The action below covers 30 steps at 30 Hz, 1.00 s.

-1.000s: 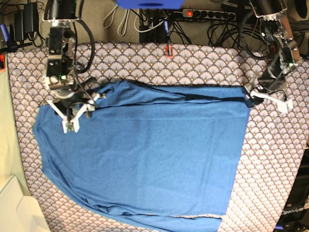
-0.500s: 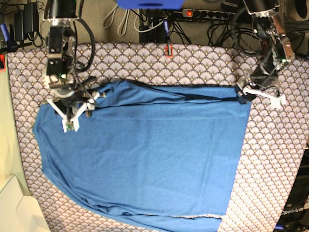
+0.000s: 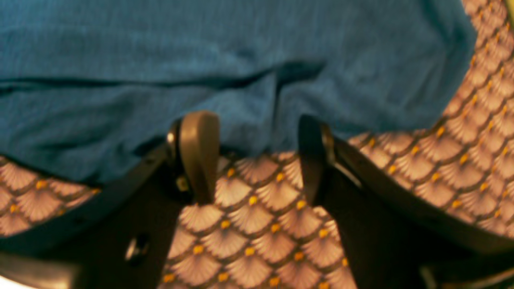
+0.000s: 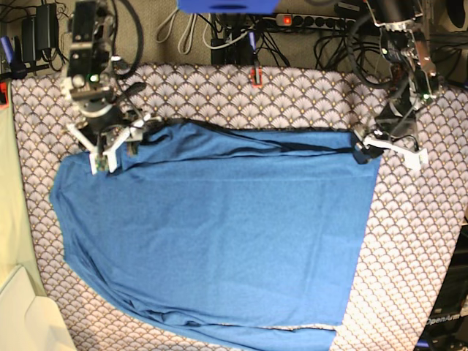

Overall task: Fold the T-shirt properly
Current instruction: 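Adjust the hem grip with both grippers, regrasping the fabric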

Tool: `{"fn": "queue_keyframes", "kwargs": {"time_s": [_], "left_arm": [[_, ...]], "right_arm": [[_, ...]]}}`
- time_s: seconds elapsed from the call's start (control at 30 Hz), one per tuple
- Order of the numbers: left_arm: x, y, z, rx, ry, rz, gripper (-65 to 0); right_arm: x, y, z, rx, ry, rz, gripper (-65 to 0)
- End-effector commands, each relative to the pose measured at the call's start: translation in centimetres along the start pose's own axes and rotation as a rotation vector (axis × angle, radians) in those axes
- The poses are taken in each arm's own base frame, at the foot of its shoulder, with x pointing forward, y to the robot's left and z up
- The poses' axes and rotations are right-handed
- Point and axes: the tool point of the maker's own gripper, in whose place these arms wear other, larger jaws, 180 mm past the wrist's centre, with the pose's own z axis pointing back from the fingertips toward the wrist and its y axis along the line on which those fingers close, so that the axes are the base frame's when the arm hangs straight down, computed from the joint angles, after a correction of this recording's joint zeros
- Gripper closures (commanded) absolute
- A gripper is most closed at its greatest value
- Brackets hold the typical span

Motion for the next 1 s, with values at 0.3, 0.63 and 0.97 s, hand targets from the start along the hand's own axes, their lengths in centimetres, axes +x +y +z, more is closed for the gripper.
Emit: {"fn": "queue_keyframes", "kwargs": {"time_s": [0.3, 0.63, 0.97], "left_arm": [[-0.4, 0.4, 0.1, 0.017, 0.040, -0.012, -0.8], [0.5, 0.7, 0.4, 0.020, 0.026, -0.030, -0.4], [0.7, 1.1, 0.6, 0.032, 0.024, -0.036, -0.4]], "right_arm": [[-0.3, 1.0, 0.4, 0.015, -0.011, -0.035, -33.1], [-2.1, 1.2, -2.1, 0.027, 0.059, -0.052, -33.3], [-3.1, 1.3, -3.7, 0.036, 0.103, -0.063, -33.3]]}}
